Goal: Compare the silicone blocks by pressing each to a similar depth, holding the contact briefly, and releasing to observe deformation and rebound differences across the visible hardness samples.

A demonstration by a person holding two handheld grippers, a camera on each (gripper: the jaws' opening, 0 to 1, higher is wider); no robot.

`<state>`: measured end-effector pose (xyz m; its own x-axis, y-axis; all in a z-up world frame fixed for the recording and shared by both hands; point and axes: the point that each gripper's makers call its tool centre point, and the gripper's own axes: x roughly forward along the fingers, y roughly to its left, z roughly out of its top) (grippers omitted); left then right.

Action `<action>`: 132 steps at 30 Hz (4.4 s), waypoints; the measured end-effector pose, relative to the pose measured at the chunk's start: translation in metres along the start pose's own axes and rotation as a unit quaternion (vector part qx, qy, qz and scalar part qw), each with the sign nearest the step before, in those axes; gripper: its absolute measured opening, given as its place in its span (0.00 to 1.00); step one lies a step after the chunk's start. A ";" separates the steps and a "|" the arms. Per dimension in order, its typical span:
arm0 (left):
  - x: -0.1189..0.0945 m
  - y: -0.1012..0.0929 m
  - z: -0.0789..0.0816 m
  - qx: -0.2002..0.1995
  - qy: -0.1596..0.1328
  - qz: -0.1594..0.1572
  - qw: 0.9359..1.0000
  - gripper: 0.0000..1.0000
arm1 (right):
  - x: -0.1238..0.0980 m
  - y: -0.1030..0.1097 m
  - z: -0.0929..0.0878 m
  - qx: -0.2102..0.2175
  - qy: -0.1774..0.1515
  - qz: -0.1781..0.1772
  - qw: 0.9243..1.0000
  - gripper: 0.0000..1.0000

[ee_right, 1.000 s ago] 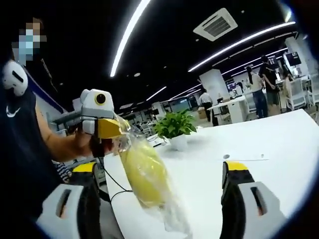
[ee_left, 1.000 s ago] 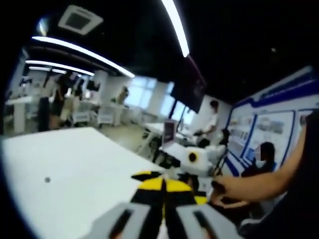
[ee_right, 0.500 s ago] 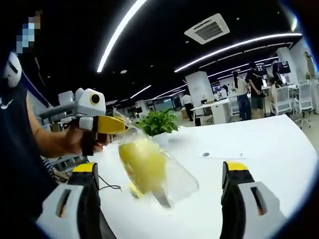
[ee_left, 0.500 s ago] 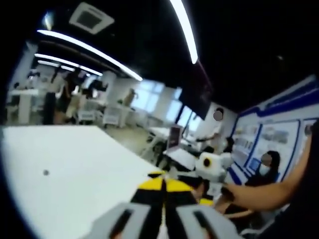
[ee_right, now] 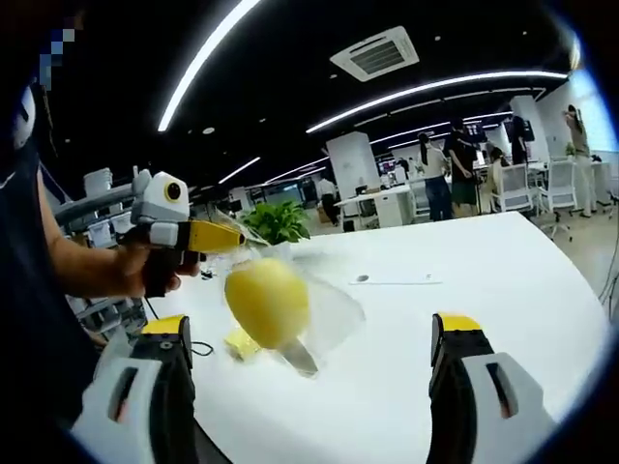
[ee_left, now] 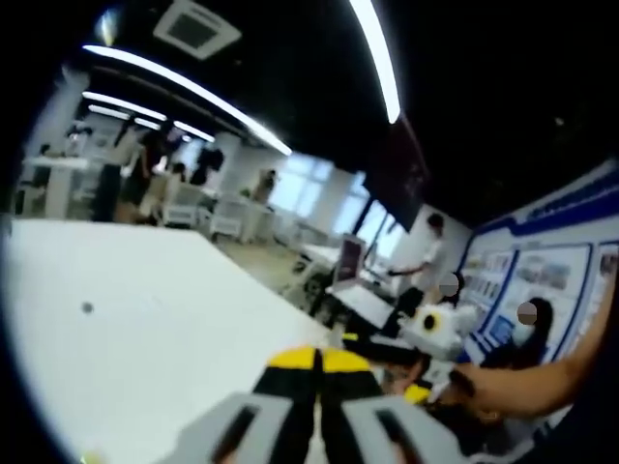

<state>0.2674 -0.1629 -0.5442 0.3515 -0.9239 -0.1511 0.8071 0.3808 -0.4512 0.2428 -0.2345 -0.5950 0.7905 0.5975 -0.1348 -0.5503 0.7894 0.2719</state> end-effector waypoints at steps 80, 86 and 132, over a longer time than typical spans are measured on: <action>0.035 0.190 -0.148 -0.184 0.067 0.163 0.967 0.00 | -0.025 -0.023 -0.069 0.085 0.052 -0.052 0.994 0.96; 0.036 0.203 -0.151 -0.207 0.067 0.178 0.960 0.00 | -0.025 -0.021 -0.073 0.092 0.056 -0.052 0.993 0.96; 0.020 0.201 -0.097 -0.055 0.028 0.162 0.985 1.00 | -0.022 -0.020 -0.062 0.090 0.035 -0.076 0.992 0.96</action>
<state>0.3909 -0.1086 -0.7229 0.5527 -0.7560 -0.3507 0.5988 0.6529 -0.4638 0.2198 -0.2551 -0.6566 0.8359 0.4877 -0.2520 -0.3649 0.8366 0.4085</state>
